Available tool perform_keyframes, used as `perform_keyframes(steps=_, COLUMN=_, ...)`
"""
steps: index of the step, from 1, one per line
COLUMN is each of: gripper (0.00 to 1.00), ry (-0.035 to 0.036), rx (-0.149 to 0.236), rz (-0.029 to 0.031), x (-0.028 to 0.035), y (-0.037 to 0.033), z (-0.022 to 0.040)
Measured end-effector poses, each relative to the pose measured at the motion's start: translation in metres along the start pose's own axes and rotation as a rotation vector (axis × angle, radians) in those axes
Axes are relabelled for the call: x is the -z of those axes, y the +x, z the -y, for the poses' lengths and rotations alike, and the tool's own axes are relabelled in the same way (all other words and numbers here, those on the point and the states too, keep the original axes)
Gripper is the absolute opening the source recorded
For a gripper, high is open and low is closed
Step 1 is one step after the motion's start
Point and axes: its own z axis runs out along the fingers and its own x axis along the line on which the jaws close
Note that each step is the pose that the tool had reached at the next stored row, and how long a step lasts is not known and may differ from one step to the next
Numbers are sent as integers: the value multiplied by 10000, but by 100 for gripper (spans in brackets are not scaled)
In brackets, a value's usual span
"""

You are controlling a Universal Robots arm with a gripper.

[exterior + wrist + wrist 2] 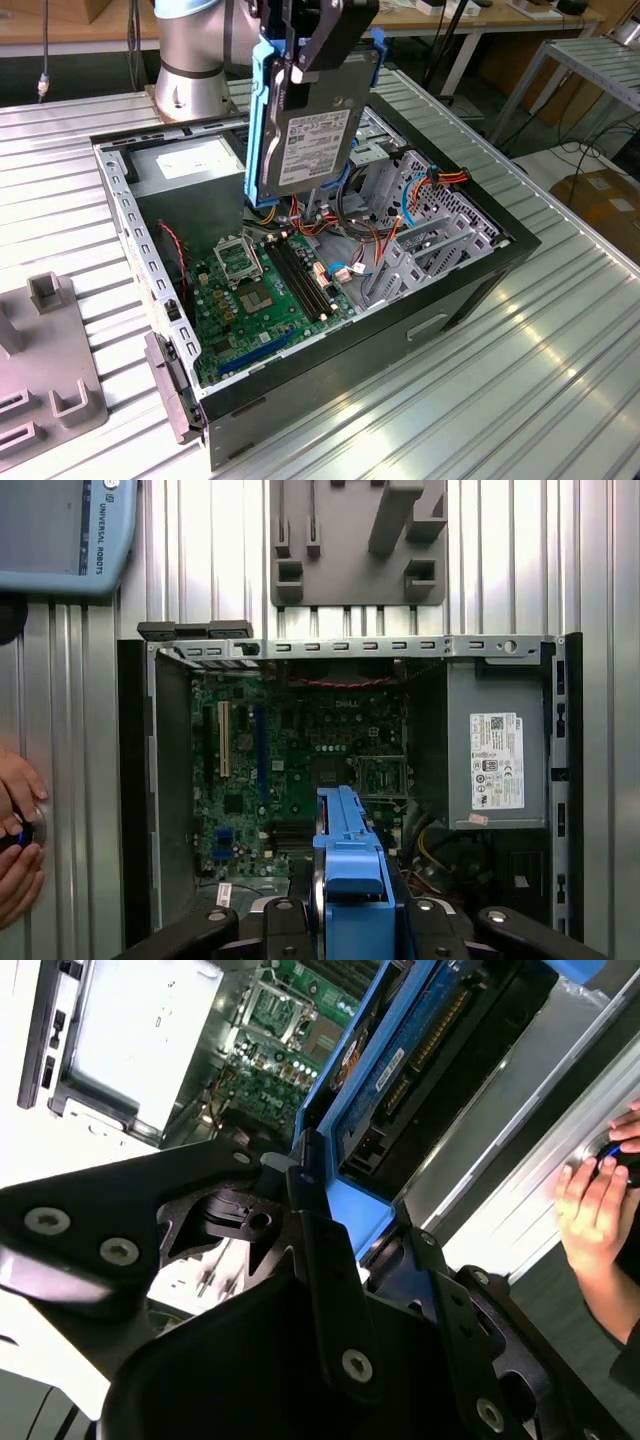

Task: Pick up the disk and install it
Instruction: 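Insert the disk into the insertion slot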

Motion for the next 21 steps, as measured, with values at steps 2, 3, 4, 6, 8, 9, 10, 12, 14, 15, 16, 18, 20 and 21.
perform_keyframes(steps=2, gripper=37, ry=-1, rx=0, rz=-1, x=-8, y=3, z=96)
perform_keyframes(steps=3, gripper=37, ry=-1, rx=2, rz=-2, x=-13, y=4, z=145)
perform_keyframes(steps=4, gripper=37, ry=-1, rx=1, rz=-3, x=-24, y=3, z=258)
perform_keyframes(steps=6, gripper=37, ry=0, rx=2, rz=-4, x=-69, y=42, z=576)
perform_keyframes(steps=8, gripper=37, ry=0, rx=2, rz=-5, x=-101, y=196, z=712)
perform_keyframes(steps=9, gripper=37, ry=0, rx=2, rz=-3, x=-105, y=217, z=726)
perform_keyframes(steps=10, gripper=37, ry=-1, rx=2, rz=-4, x=-108, y=237, z=737)
perform_keyframes(steps=12, gripper=37, ry=0, rx=1, rz=-4, x=-117, y=307, z=770)
perform_keyframes(steps=14, gripper=37, ry=-1, rx=2, rz=-4, x=-125, y=370, z=798)
perform_keyframes(steps=15, gripper=37, ry=-1, rx=2, rz=-5, x=-128, y=401, z=815)
perform_keyframes(steps=16, gripper=37, ry=0, rx=2, rz=-3, x=-137, y=450, z=850)
perform_keyframes(steps=18, gripper=37, ry=-1, rx=3, rz=-5, x=-147, y=521, z=907)
perform_keyframes(steps=20, gripper=37, ry=0, rx=2, rz=-3, x=-157, y=577, z=952)
perform_keyframes(steps=21, gripper=37, ry=0, rx=2, rz=-3, x=-161, y=601, z=973)
